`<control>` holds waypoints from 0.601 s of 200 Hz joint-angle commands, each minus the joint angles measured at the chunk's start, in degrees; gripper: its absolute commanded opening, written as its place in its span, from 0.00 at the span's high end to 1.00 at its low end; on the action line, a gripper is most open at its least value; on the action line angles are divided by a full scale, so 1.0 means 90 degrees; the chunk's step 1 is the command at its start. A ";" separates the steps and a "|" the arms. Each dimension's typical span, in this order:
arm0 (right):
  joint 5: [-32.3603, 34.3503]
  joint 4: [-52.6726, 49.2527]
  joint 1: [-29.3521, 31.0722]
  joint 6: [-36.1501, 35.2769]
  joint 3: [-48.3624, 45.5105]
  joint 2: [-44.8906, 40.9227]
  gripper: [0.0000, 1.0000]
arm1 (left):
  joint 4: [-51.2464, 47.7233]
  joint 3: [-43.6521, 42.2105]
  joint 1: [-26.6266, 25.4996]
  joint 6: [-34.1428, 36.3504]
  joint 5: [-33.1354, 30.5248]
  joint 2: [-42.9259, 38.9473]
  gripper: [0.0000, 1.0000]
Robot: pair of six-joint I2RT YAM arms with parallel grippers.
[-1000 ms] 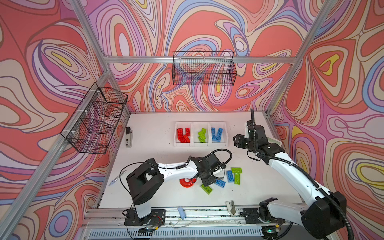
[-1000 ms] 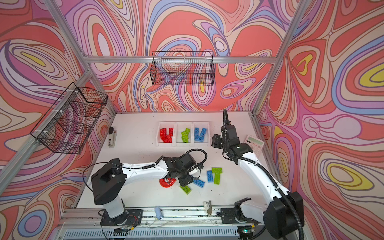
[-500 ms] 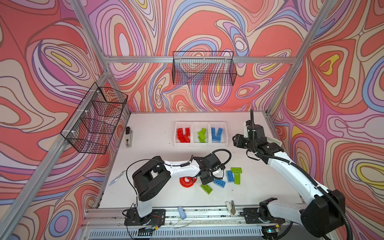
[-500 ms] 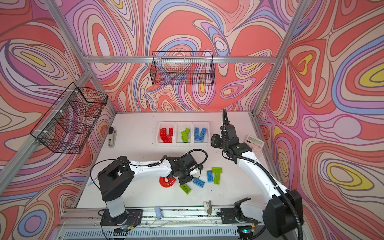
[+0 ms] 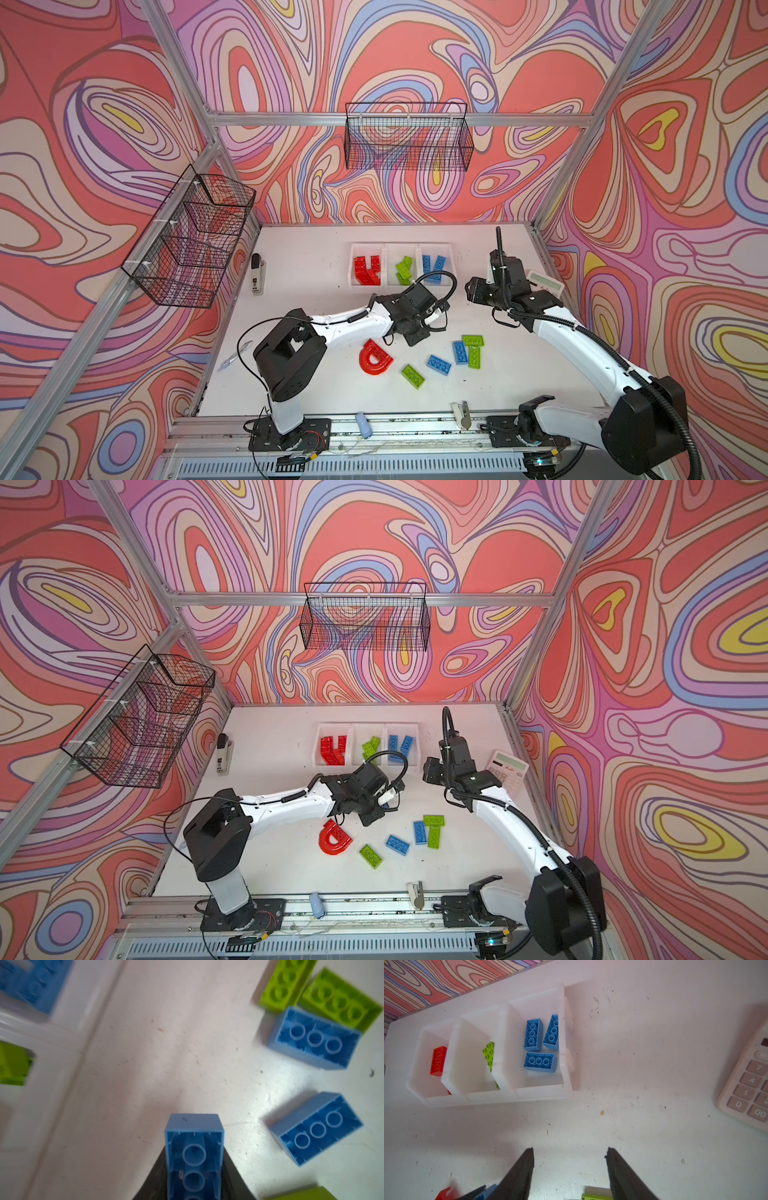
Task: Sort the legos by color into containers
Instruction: 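Carry blue brick with left gripper into bin nearest right arm and release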
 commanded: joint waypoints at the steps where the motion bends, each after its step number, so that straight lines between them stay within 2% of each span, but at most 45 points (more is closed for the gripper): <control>1: 0.0017 -0.0092 -0.0033 0.0185 -0.0186 -0.0295 0.40 | 0.0335 0.0796 0.0201 -0.0001 -0.0119 0.0174 0.76; 46: -0.0061 -0.0261 -0.0033 0.0405 -0.0488 -0.0628 0.40 | 0.0339 0.3041 0.0523 -0.0262 -0.0683 0.1851 0.74; 80: -0.0109 -0.0730 -0.0030 0.0505 -0.0698 -0.0689 0.40 | 0.0169 0.4658 0.0919 -0.0629 -0.0442 0.3134 0.72; 120: -0.0159 -0.0806 -0.0033 0.0876 -0.0936 -0.1119 0.40 | -0.0064 0.6125 0.1019 -0.0350 -0.0363 0.4162 0.69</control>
